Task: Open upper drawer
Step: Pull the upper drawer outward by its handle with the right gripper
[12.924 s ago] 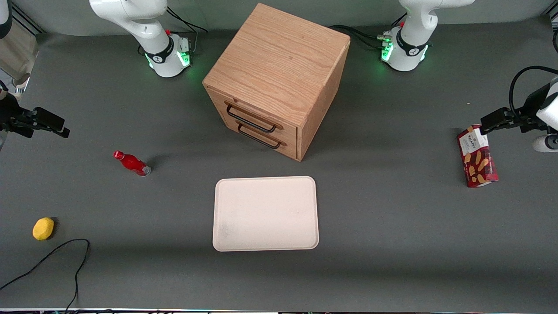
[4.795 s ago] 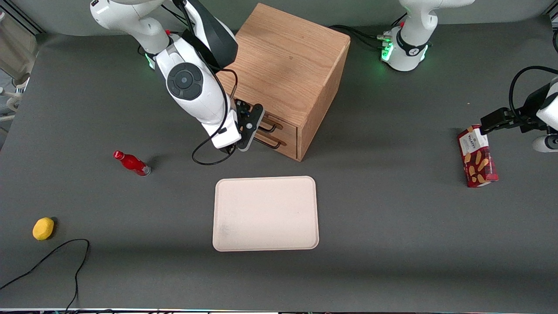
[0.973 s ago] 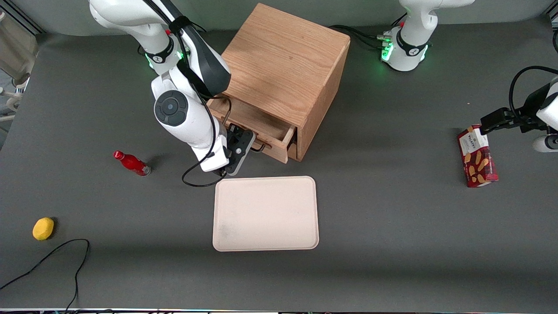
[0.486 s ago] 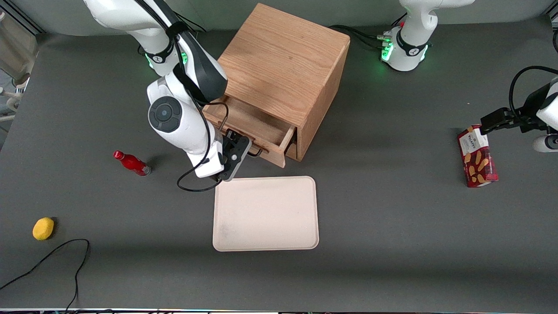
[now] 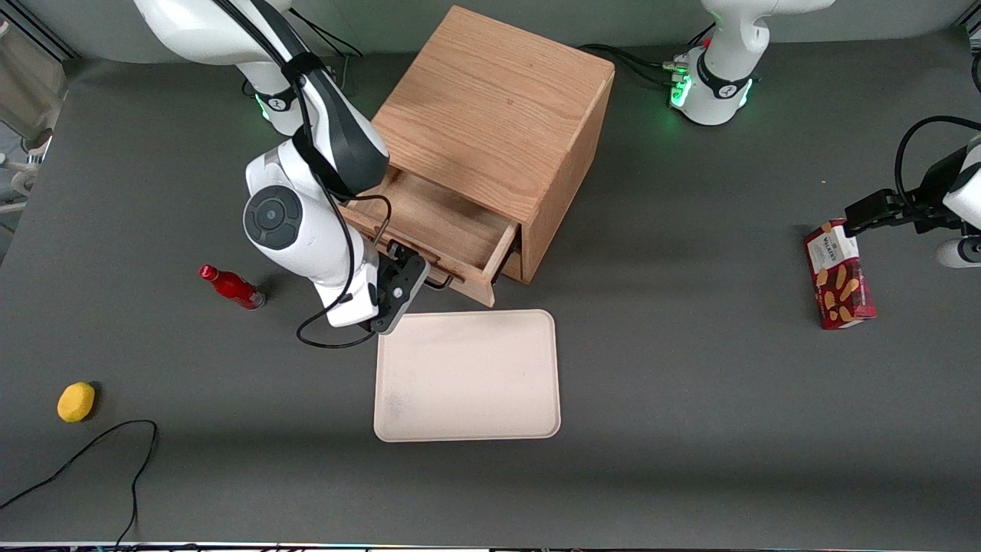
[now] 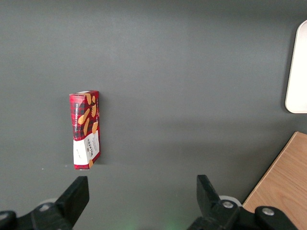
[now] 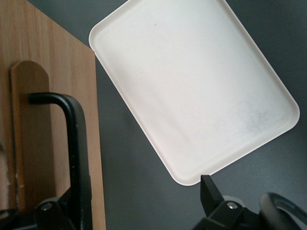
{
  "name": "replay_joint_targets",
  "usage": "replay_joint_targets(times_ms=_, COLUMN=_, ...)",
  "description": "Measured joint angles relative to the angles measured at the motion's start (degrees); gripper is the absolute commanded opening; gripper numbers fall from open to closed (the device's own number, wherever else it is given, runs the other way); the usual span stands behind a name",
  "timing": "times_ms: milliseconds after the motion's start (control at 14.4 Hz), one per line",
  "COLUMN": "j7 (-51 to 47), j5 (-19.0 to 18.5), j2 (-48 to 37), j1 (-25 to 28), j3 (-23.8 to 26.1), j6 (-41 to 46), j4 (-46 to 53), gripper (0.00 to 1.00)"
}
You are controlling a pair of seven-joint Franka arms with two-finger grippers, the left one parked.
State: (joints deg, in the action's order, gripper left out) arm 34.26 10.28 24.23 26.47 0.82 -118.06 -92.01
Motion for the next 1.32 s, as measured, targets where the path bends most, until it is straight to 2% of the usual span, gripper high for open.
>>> replay_joint_targets(times_ms=1320, j7=2.32, j5=-0.09, j2=7.33, j1=-3.07, j3=-0.23, j6=7.86, j4=11.77, gripper=1.0)
